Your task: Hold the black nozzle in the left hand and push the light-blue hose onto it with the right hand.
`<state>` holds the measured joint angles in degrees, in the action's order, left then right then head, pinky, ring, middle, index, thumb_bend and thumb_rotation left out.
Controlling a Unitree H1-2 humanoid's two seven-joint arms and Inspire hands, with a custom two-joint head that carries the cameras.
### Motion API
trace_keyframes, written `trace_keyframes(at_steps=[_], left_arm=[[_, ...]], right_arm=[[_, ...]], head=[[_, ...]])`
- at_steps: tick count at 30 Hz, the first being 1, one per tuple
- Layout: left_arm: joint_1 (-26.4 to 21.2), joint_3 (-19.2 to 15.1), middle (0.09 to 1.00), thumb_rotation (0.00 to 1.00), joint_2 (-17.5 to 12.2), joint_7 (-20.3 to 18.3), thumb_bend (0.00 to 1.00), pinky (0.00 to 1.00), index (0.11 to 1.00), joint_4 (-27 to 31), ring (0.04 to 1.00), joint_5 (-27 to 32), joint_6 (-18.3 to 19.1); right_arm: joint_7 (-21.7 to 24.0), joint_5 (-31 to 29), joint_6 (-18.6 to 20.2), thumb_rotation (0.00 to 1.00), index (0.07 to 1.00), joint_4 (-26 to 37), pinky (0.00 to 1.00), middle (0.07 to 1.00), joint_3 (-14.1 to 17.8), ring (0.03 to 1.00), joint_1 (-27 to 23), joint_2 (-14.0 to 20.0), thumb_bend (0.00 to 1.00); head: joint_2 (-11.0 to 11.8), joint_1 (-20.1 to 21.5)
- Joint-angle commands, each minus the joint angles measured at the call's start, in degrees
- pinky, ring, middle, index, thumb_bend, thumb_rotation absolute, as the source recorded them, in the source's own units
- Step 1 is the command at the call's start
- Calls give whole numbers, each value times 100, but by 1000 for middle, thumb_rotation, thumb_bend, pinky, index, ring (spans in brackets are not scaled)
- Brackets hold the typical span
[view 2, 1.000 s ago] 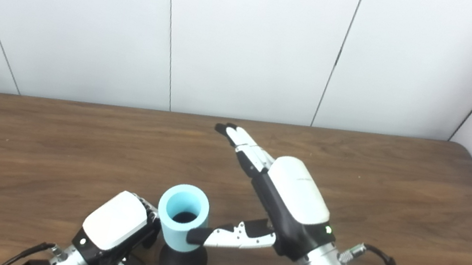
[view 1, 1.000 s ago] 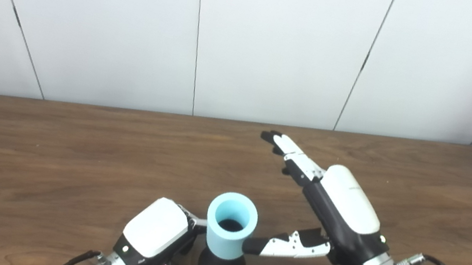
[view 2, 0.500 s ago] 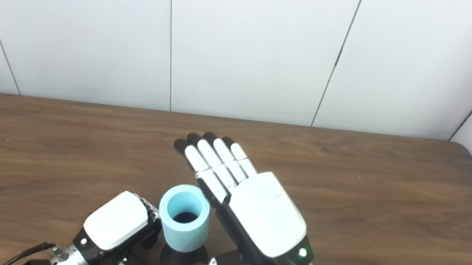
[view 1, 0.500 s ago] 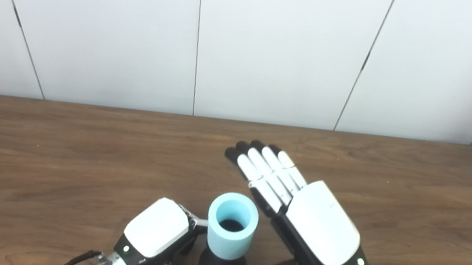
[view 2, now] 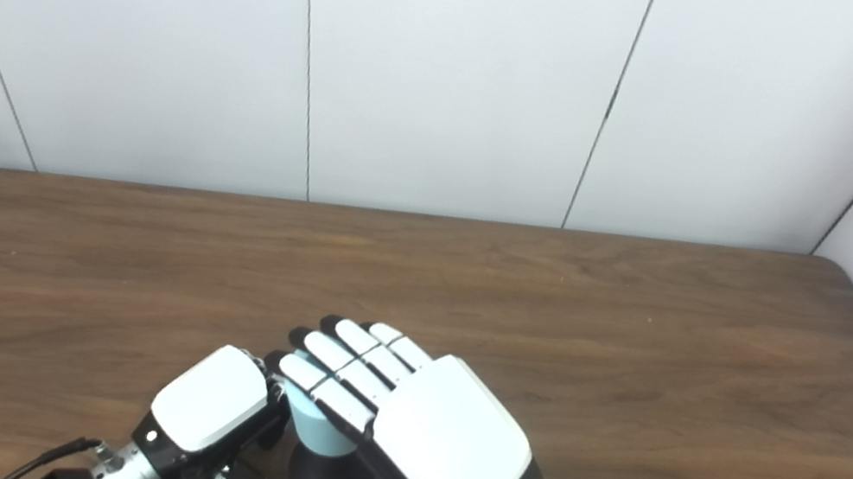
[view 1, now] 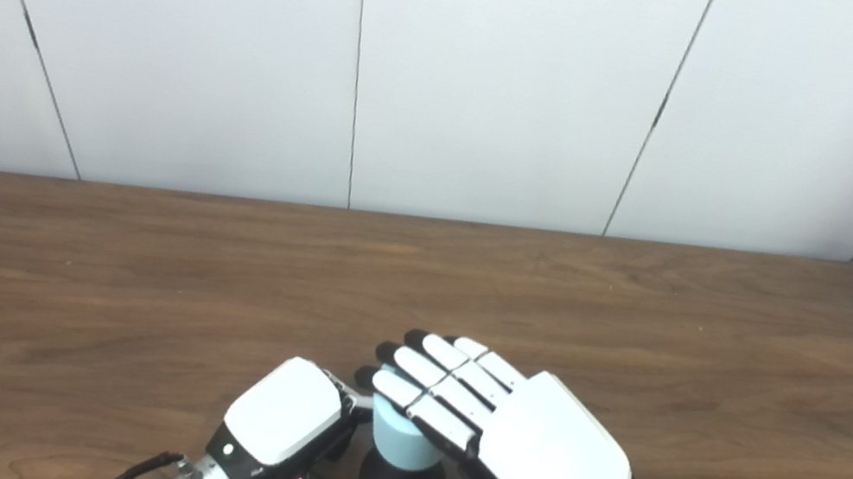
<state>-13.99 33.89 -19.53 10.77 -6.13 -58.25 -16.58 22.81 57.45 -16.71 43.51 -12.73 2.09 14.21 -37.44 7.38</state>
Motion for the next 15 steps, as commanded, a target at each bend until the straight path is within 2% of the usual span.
trace_keyframes(at_steps=[1, 5, 10, 15], left_arm=[[365, 267, 246, 39, 25, -149, 516, 112, 481, -520, 167, -209, 19], [369, 264, 277, 39, 18, -221, 516, 133, 481, -490, 191, -193, 48], [366, 263, 270, 39, 19, -193, 516, 128, 481, -507, 185, -189, 33], [377, 260, 271, 39, 4, -219, 516, 132, 481, -481, 187, -180, 32]], right_arm=[[-135, -48, -193, 889, 877, 110, 848, 905, 11, 892, -35, -2, 906], [-126, -89, -256, 862, 871, 143, 829, 904, 48, 884, -36, 13, 907], [-19, -77, -271, 825, 859, 155, 821, 902, 64, 882, -43, 11, 908], [23, 371, -401, 794, 854, -62, 827, 887, 47, 883, -34, 105, 883]], head=[[-3, 8], [-3, 8], [0, 15], [-1, 5]])
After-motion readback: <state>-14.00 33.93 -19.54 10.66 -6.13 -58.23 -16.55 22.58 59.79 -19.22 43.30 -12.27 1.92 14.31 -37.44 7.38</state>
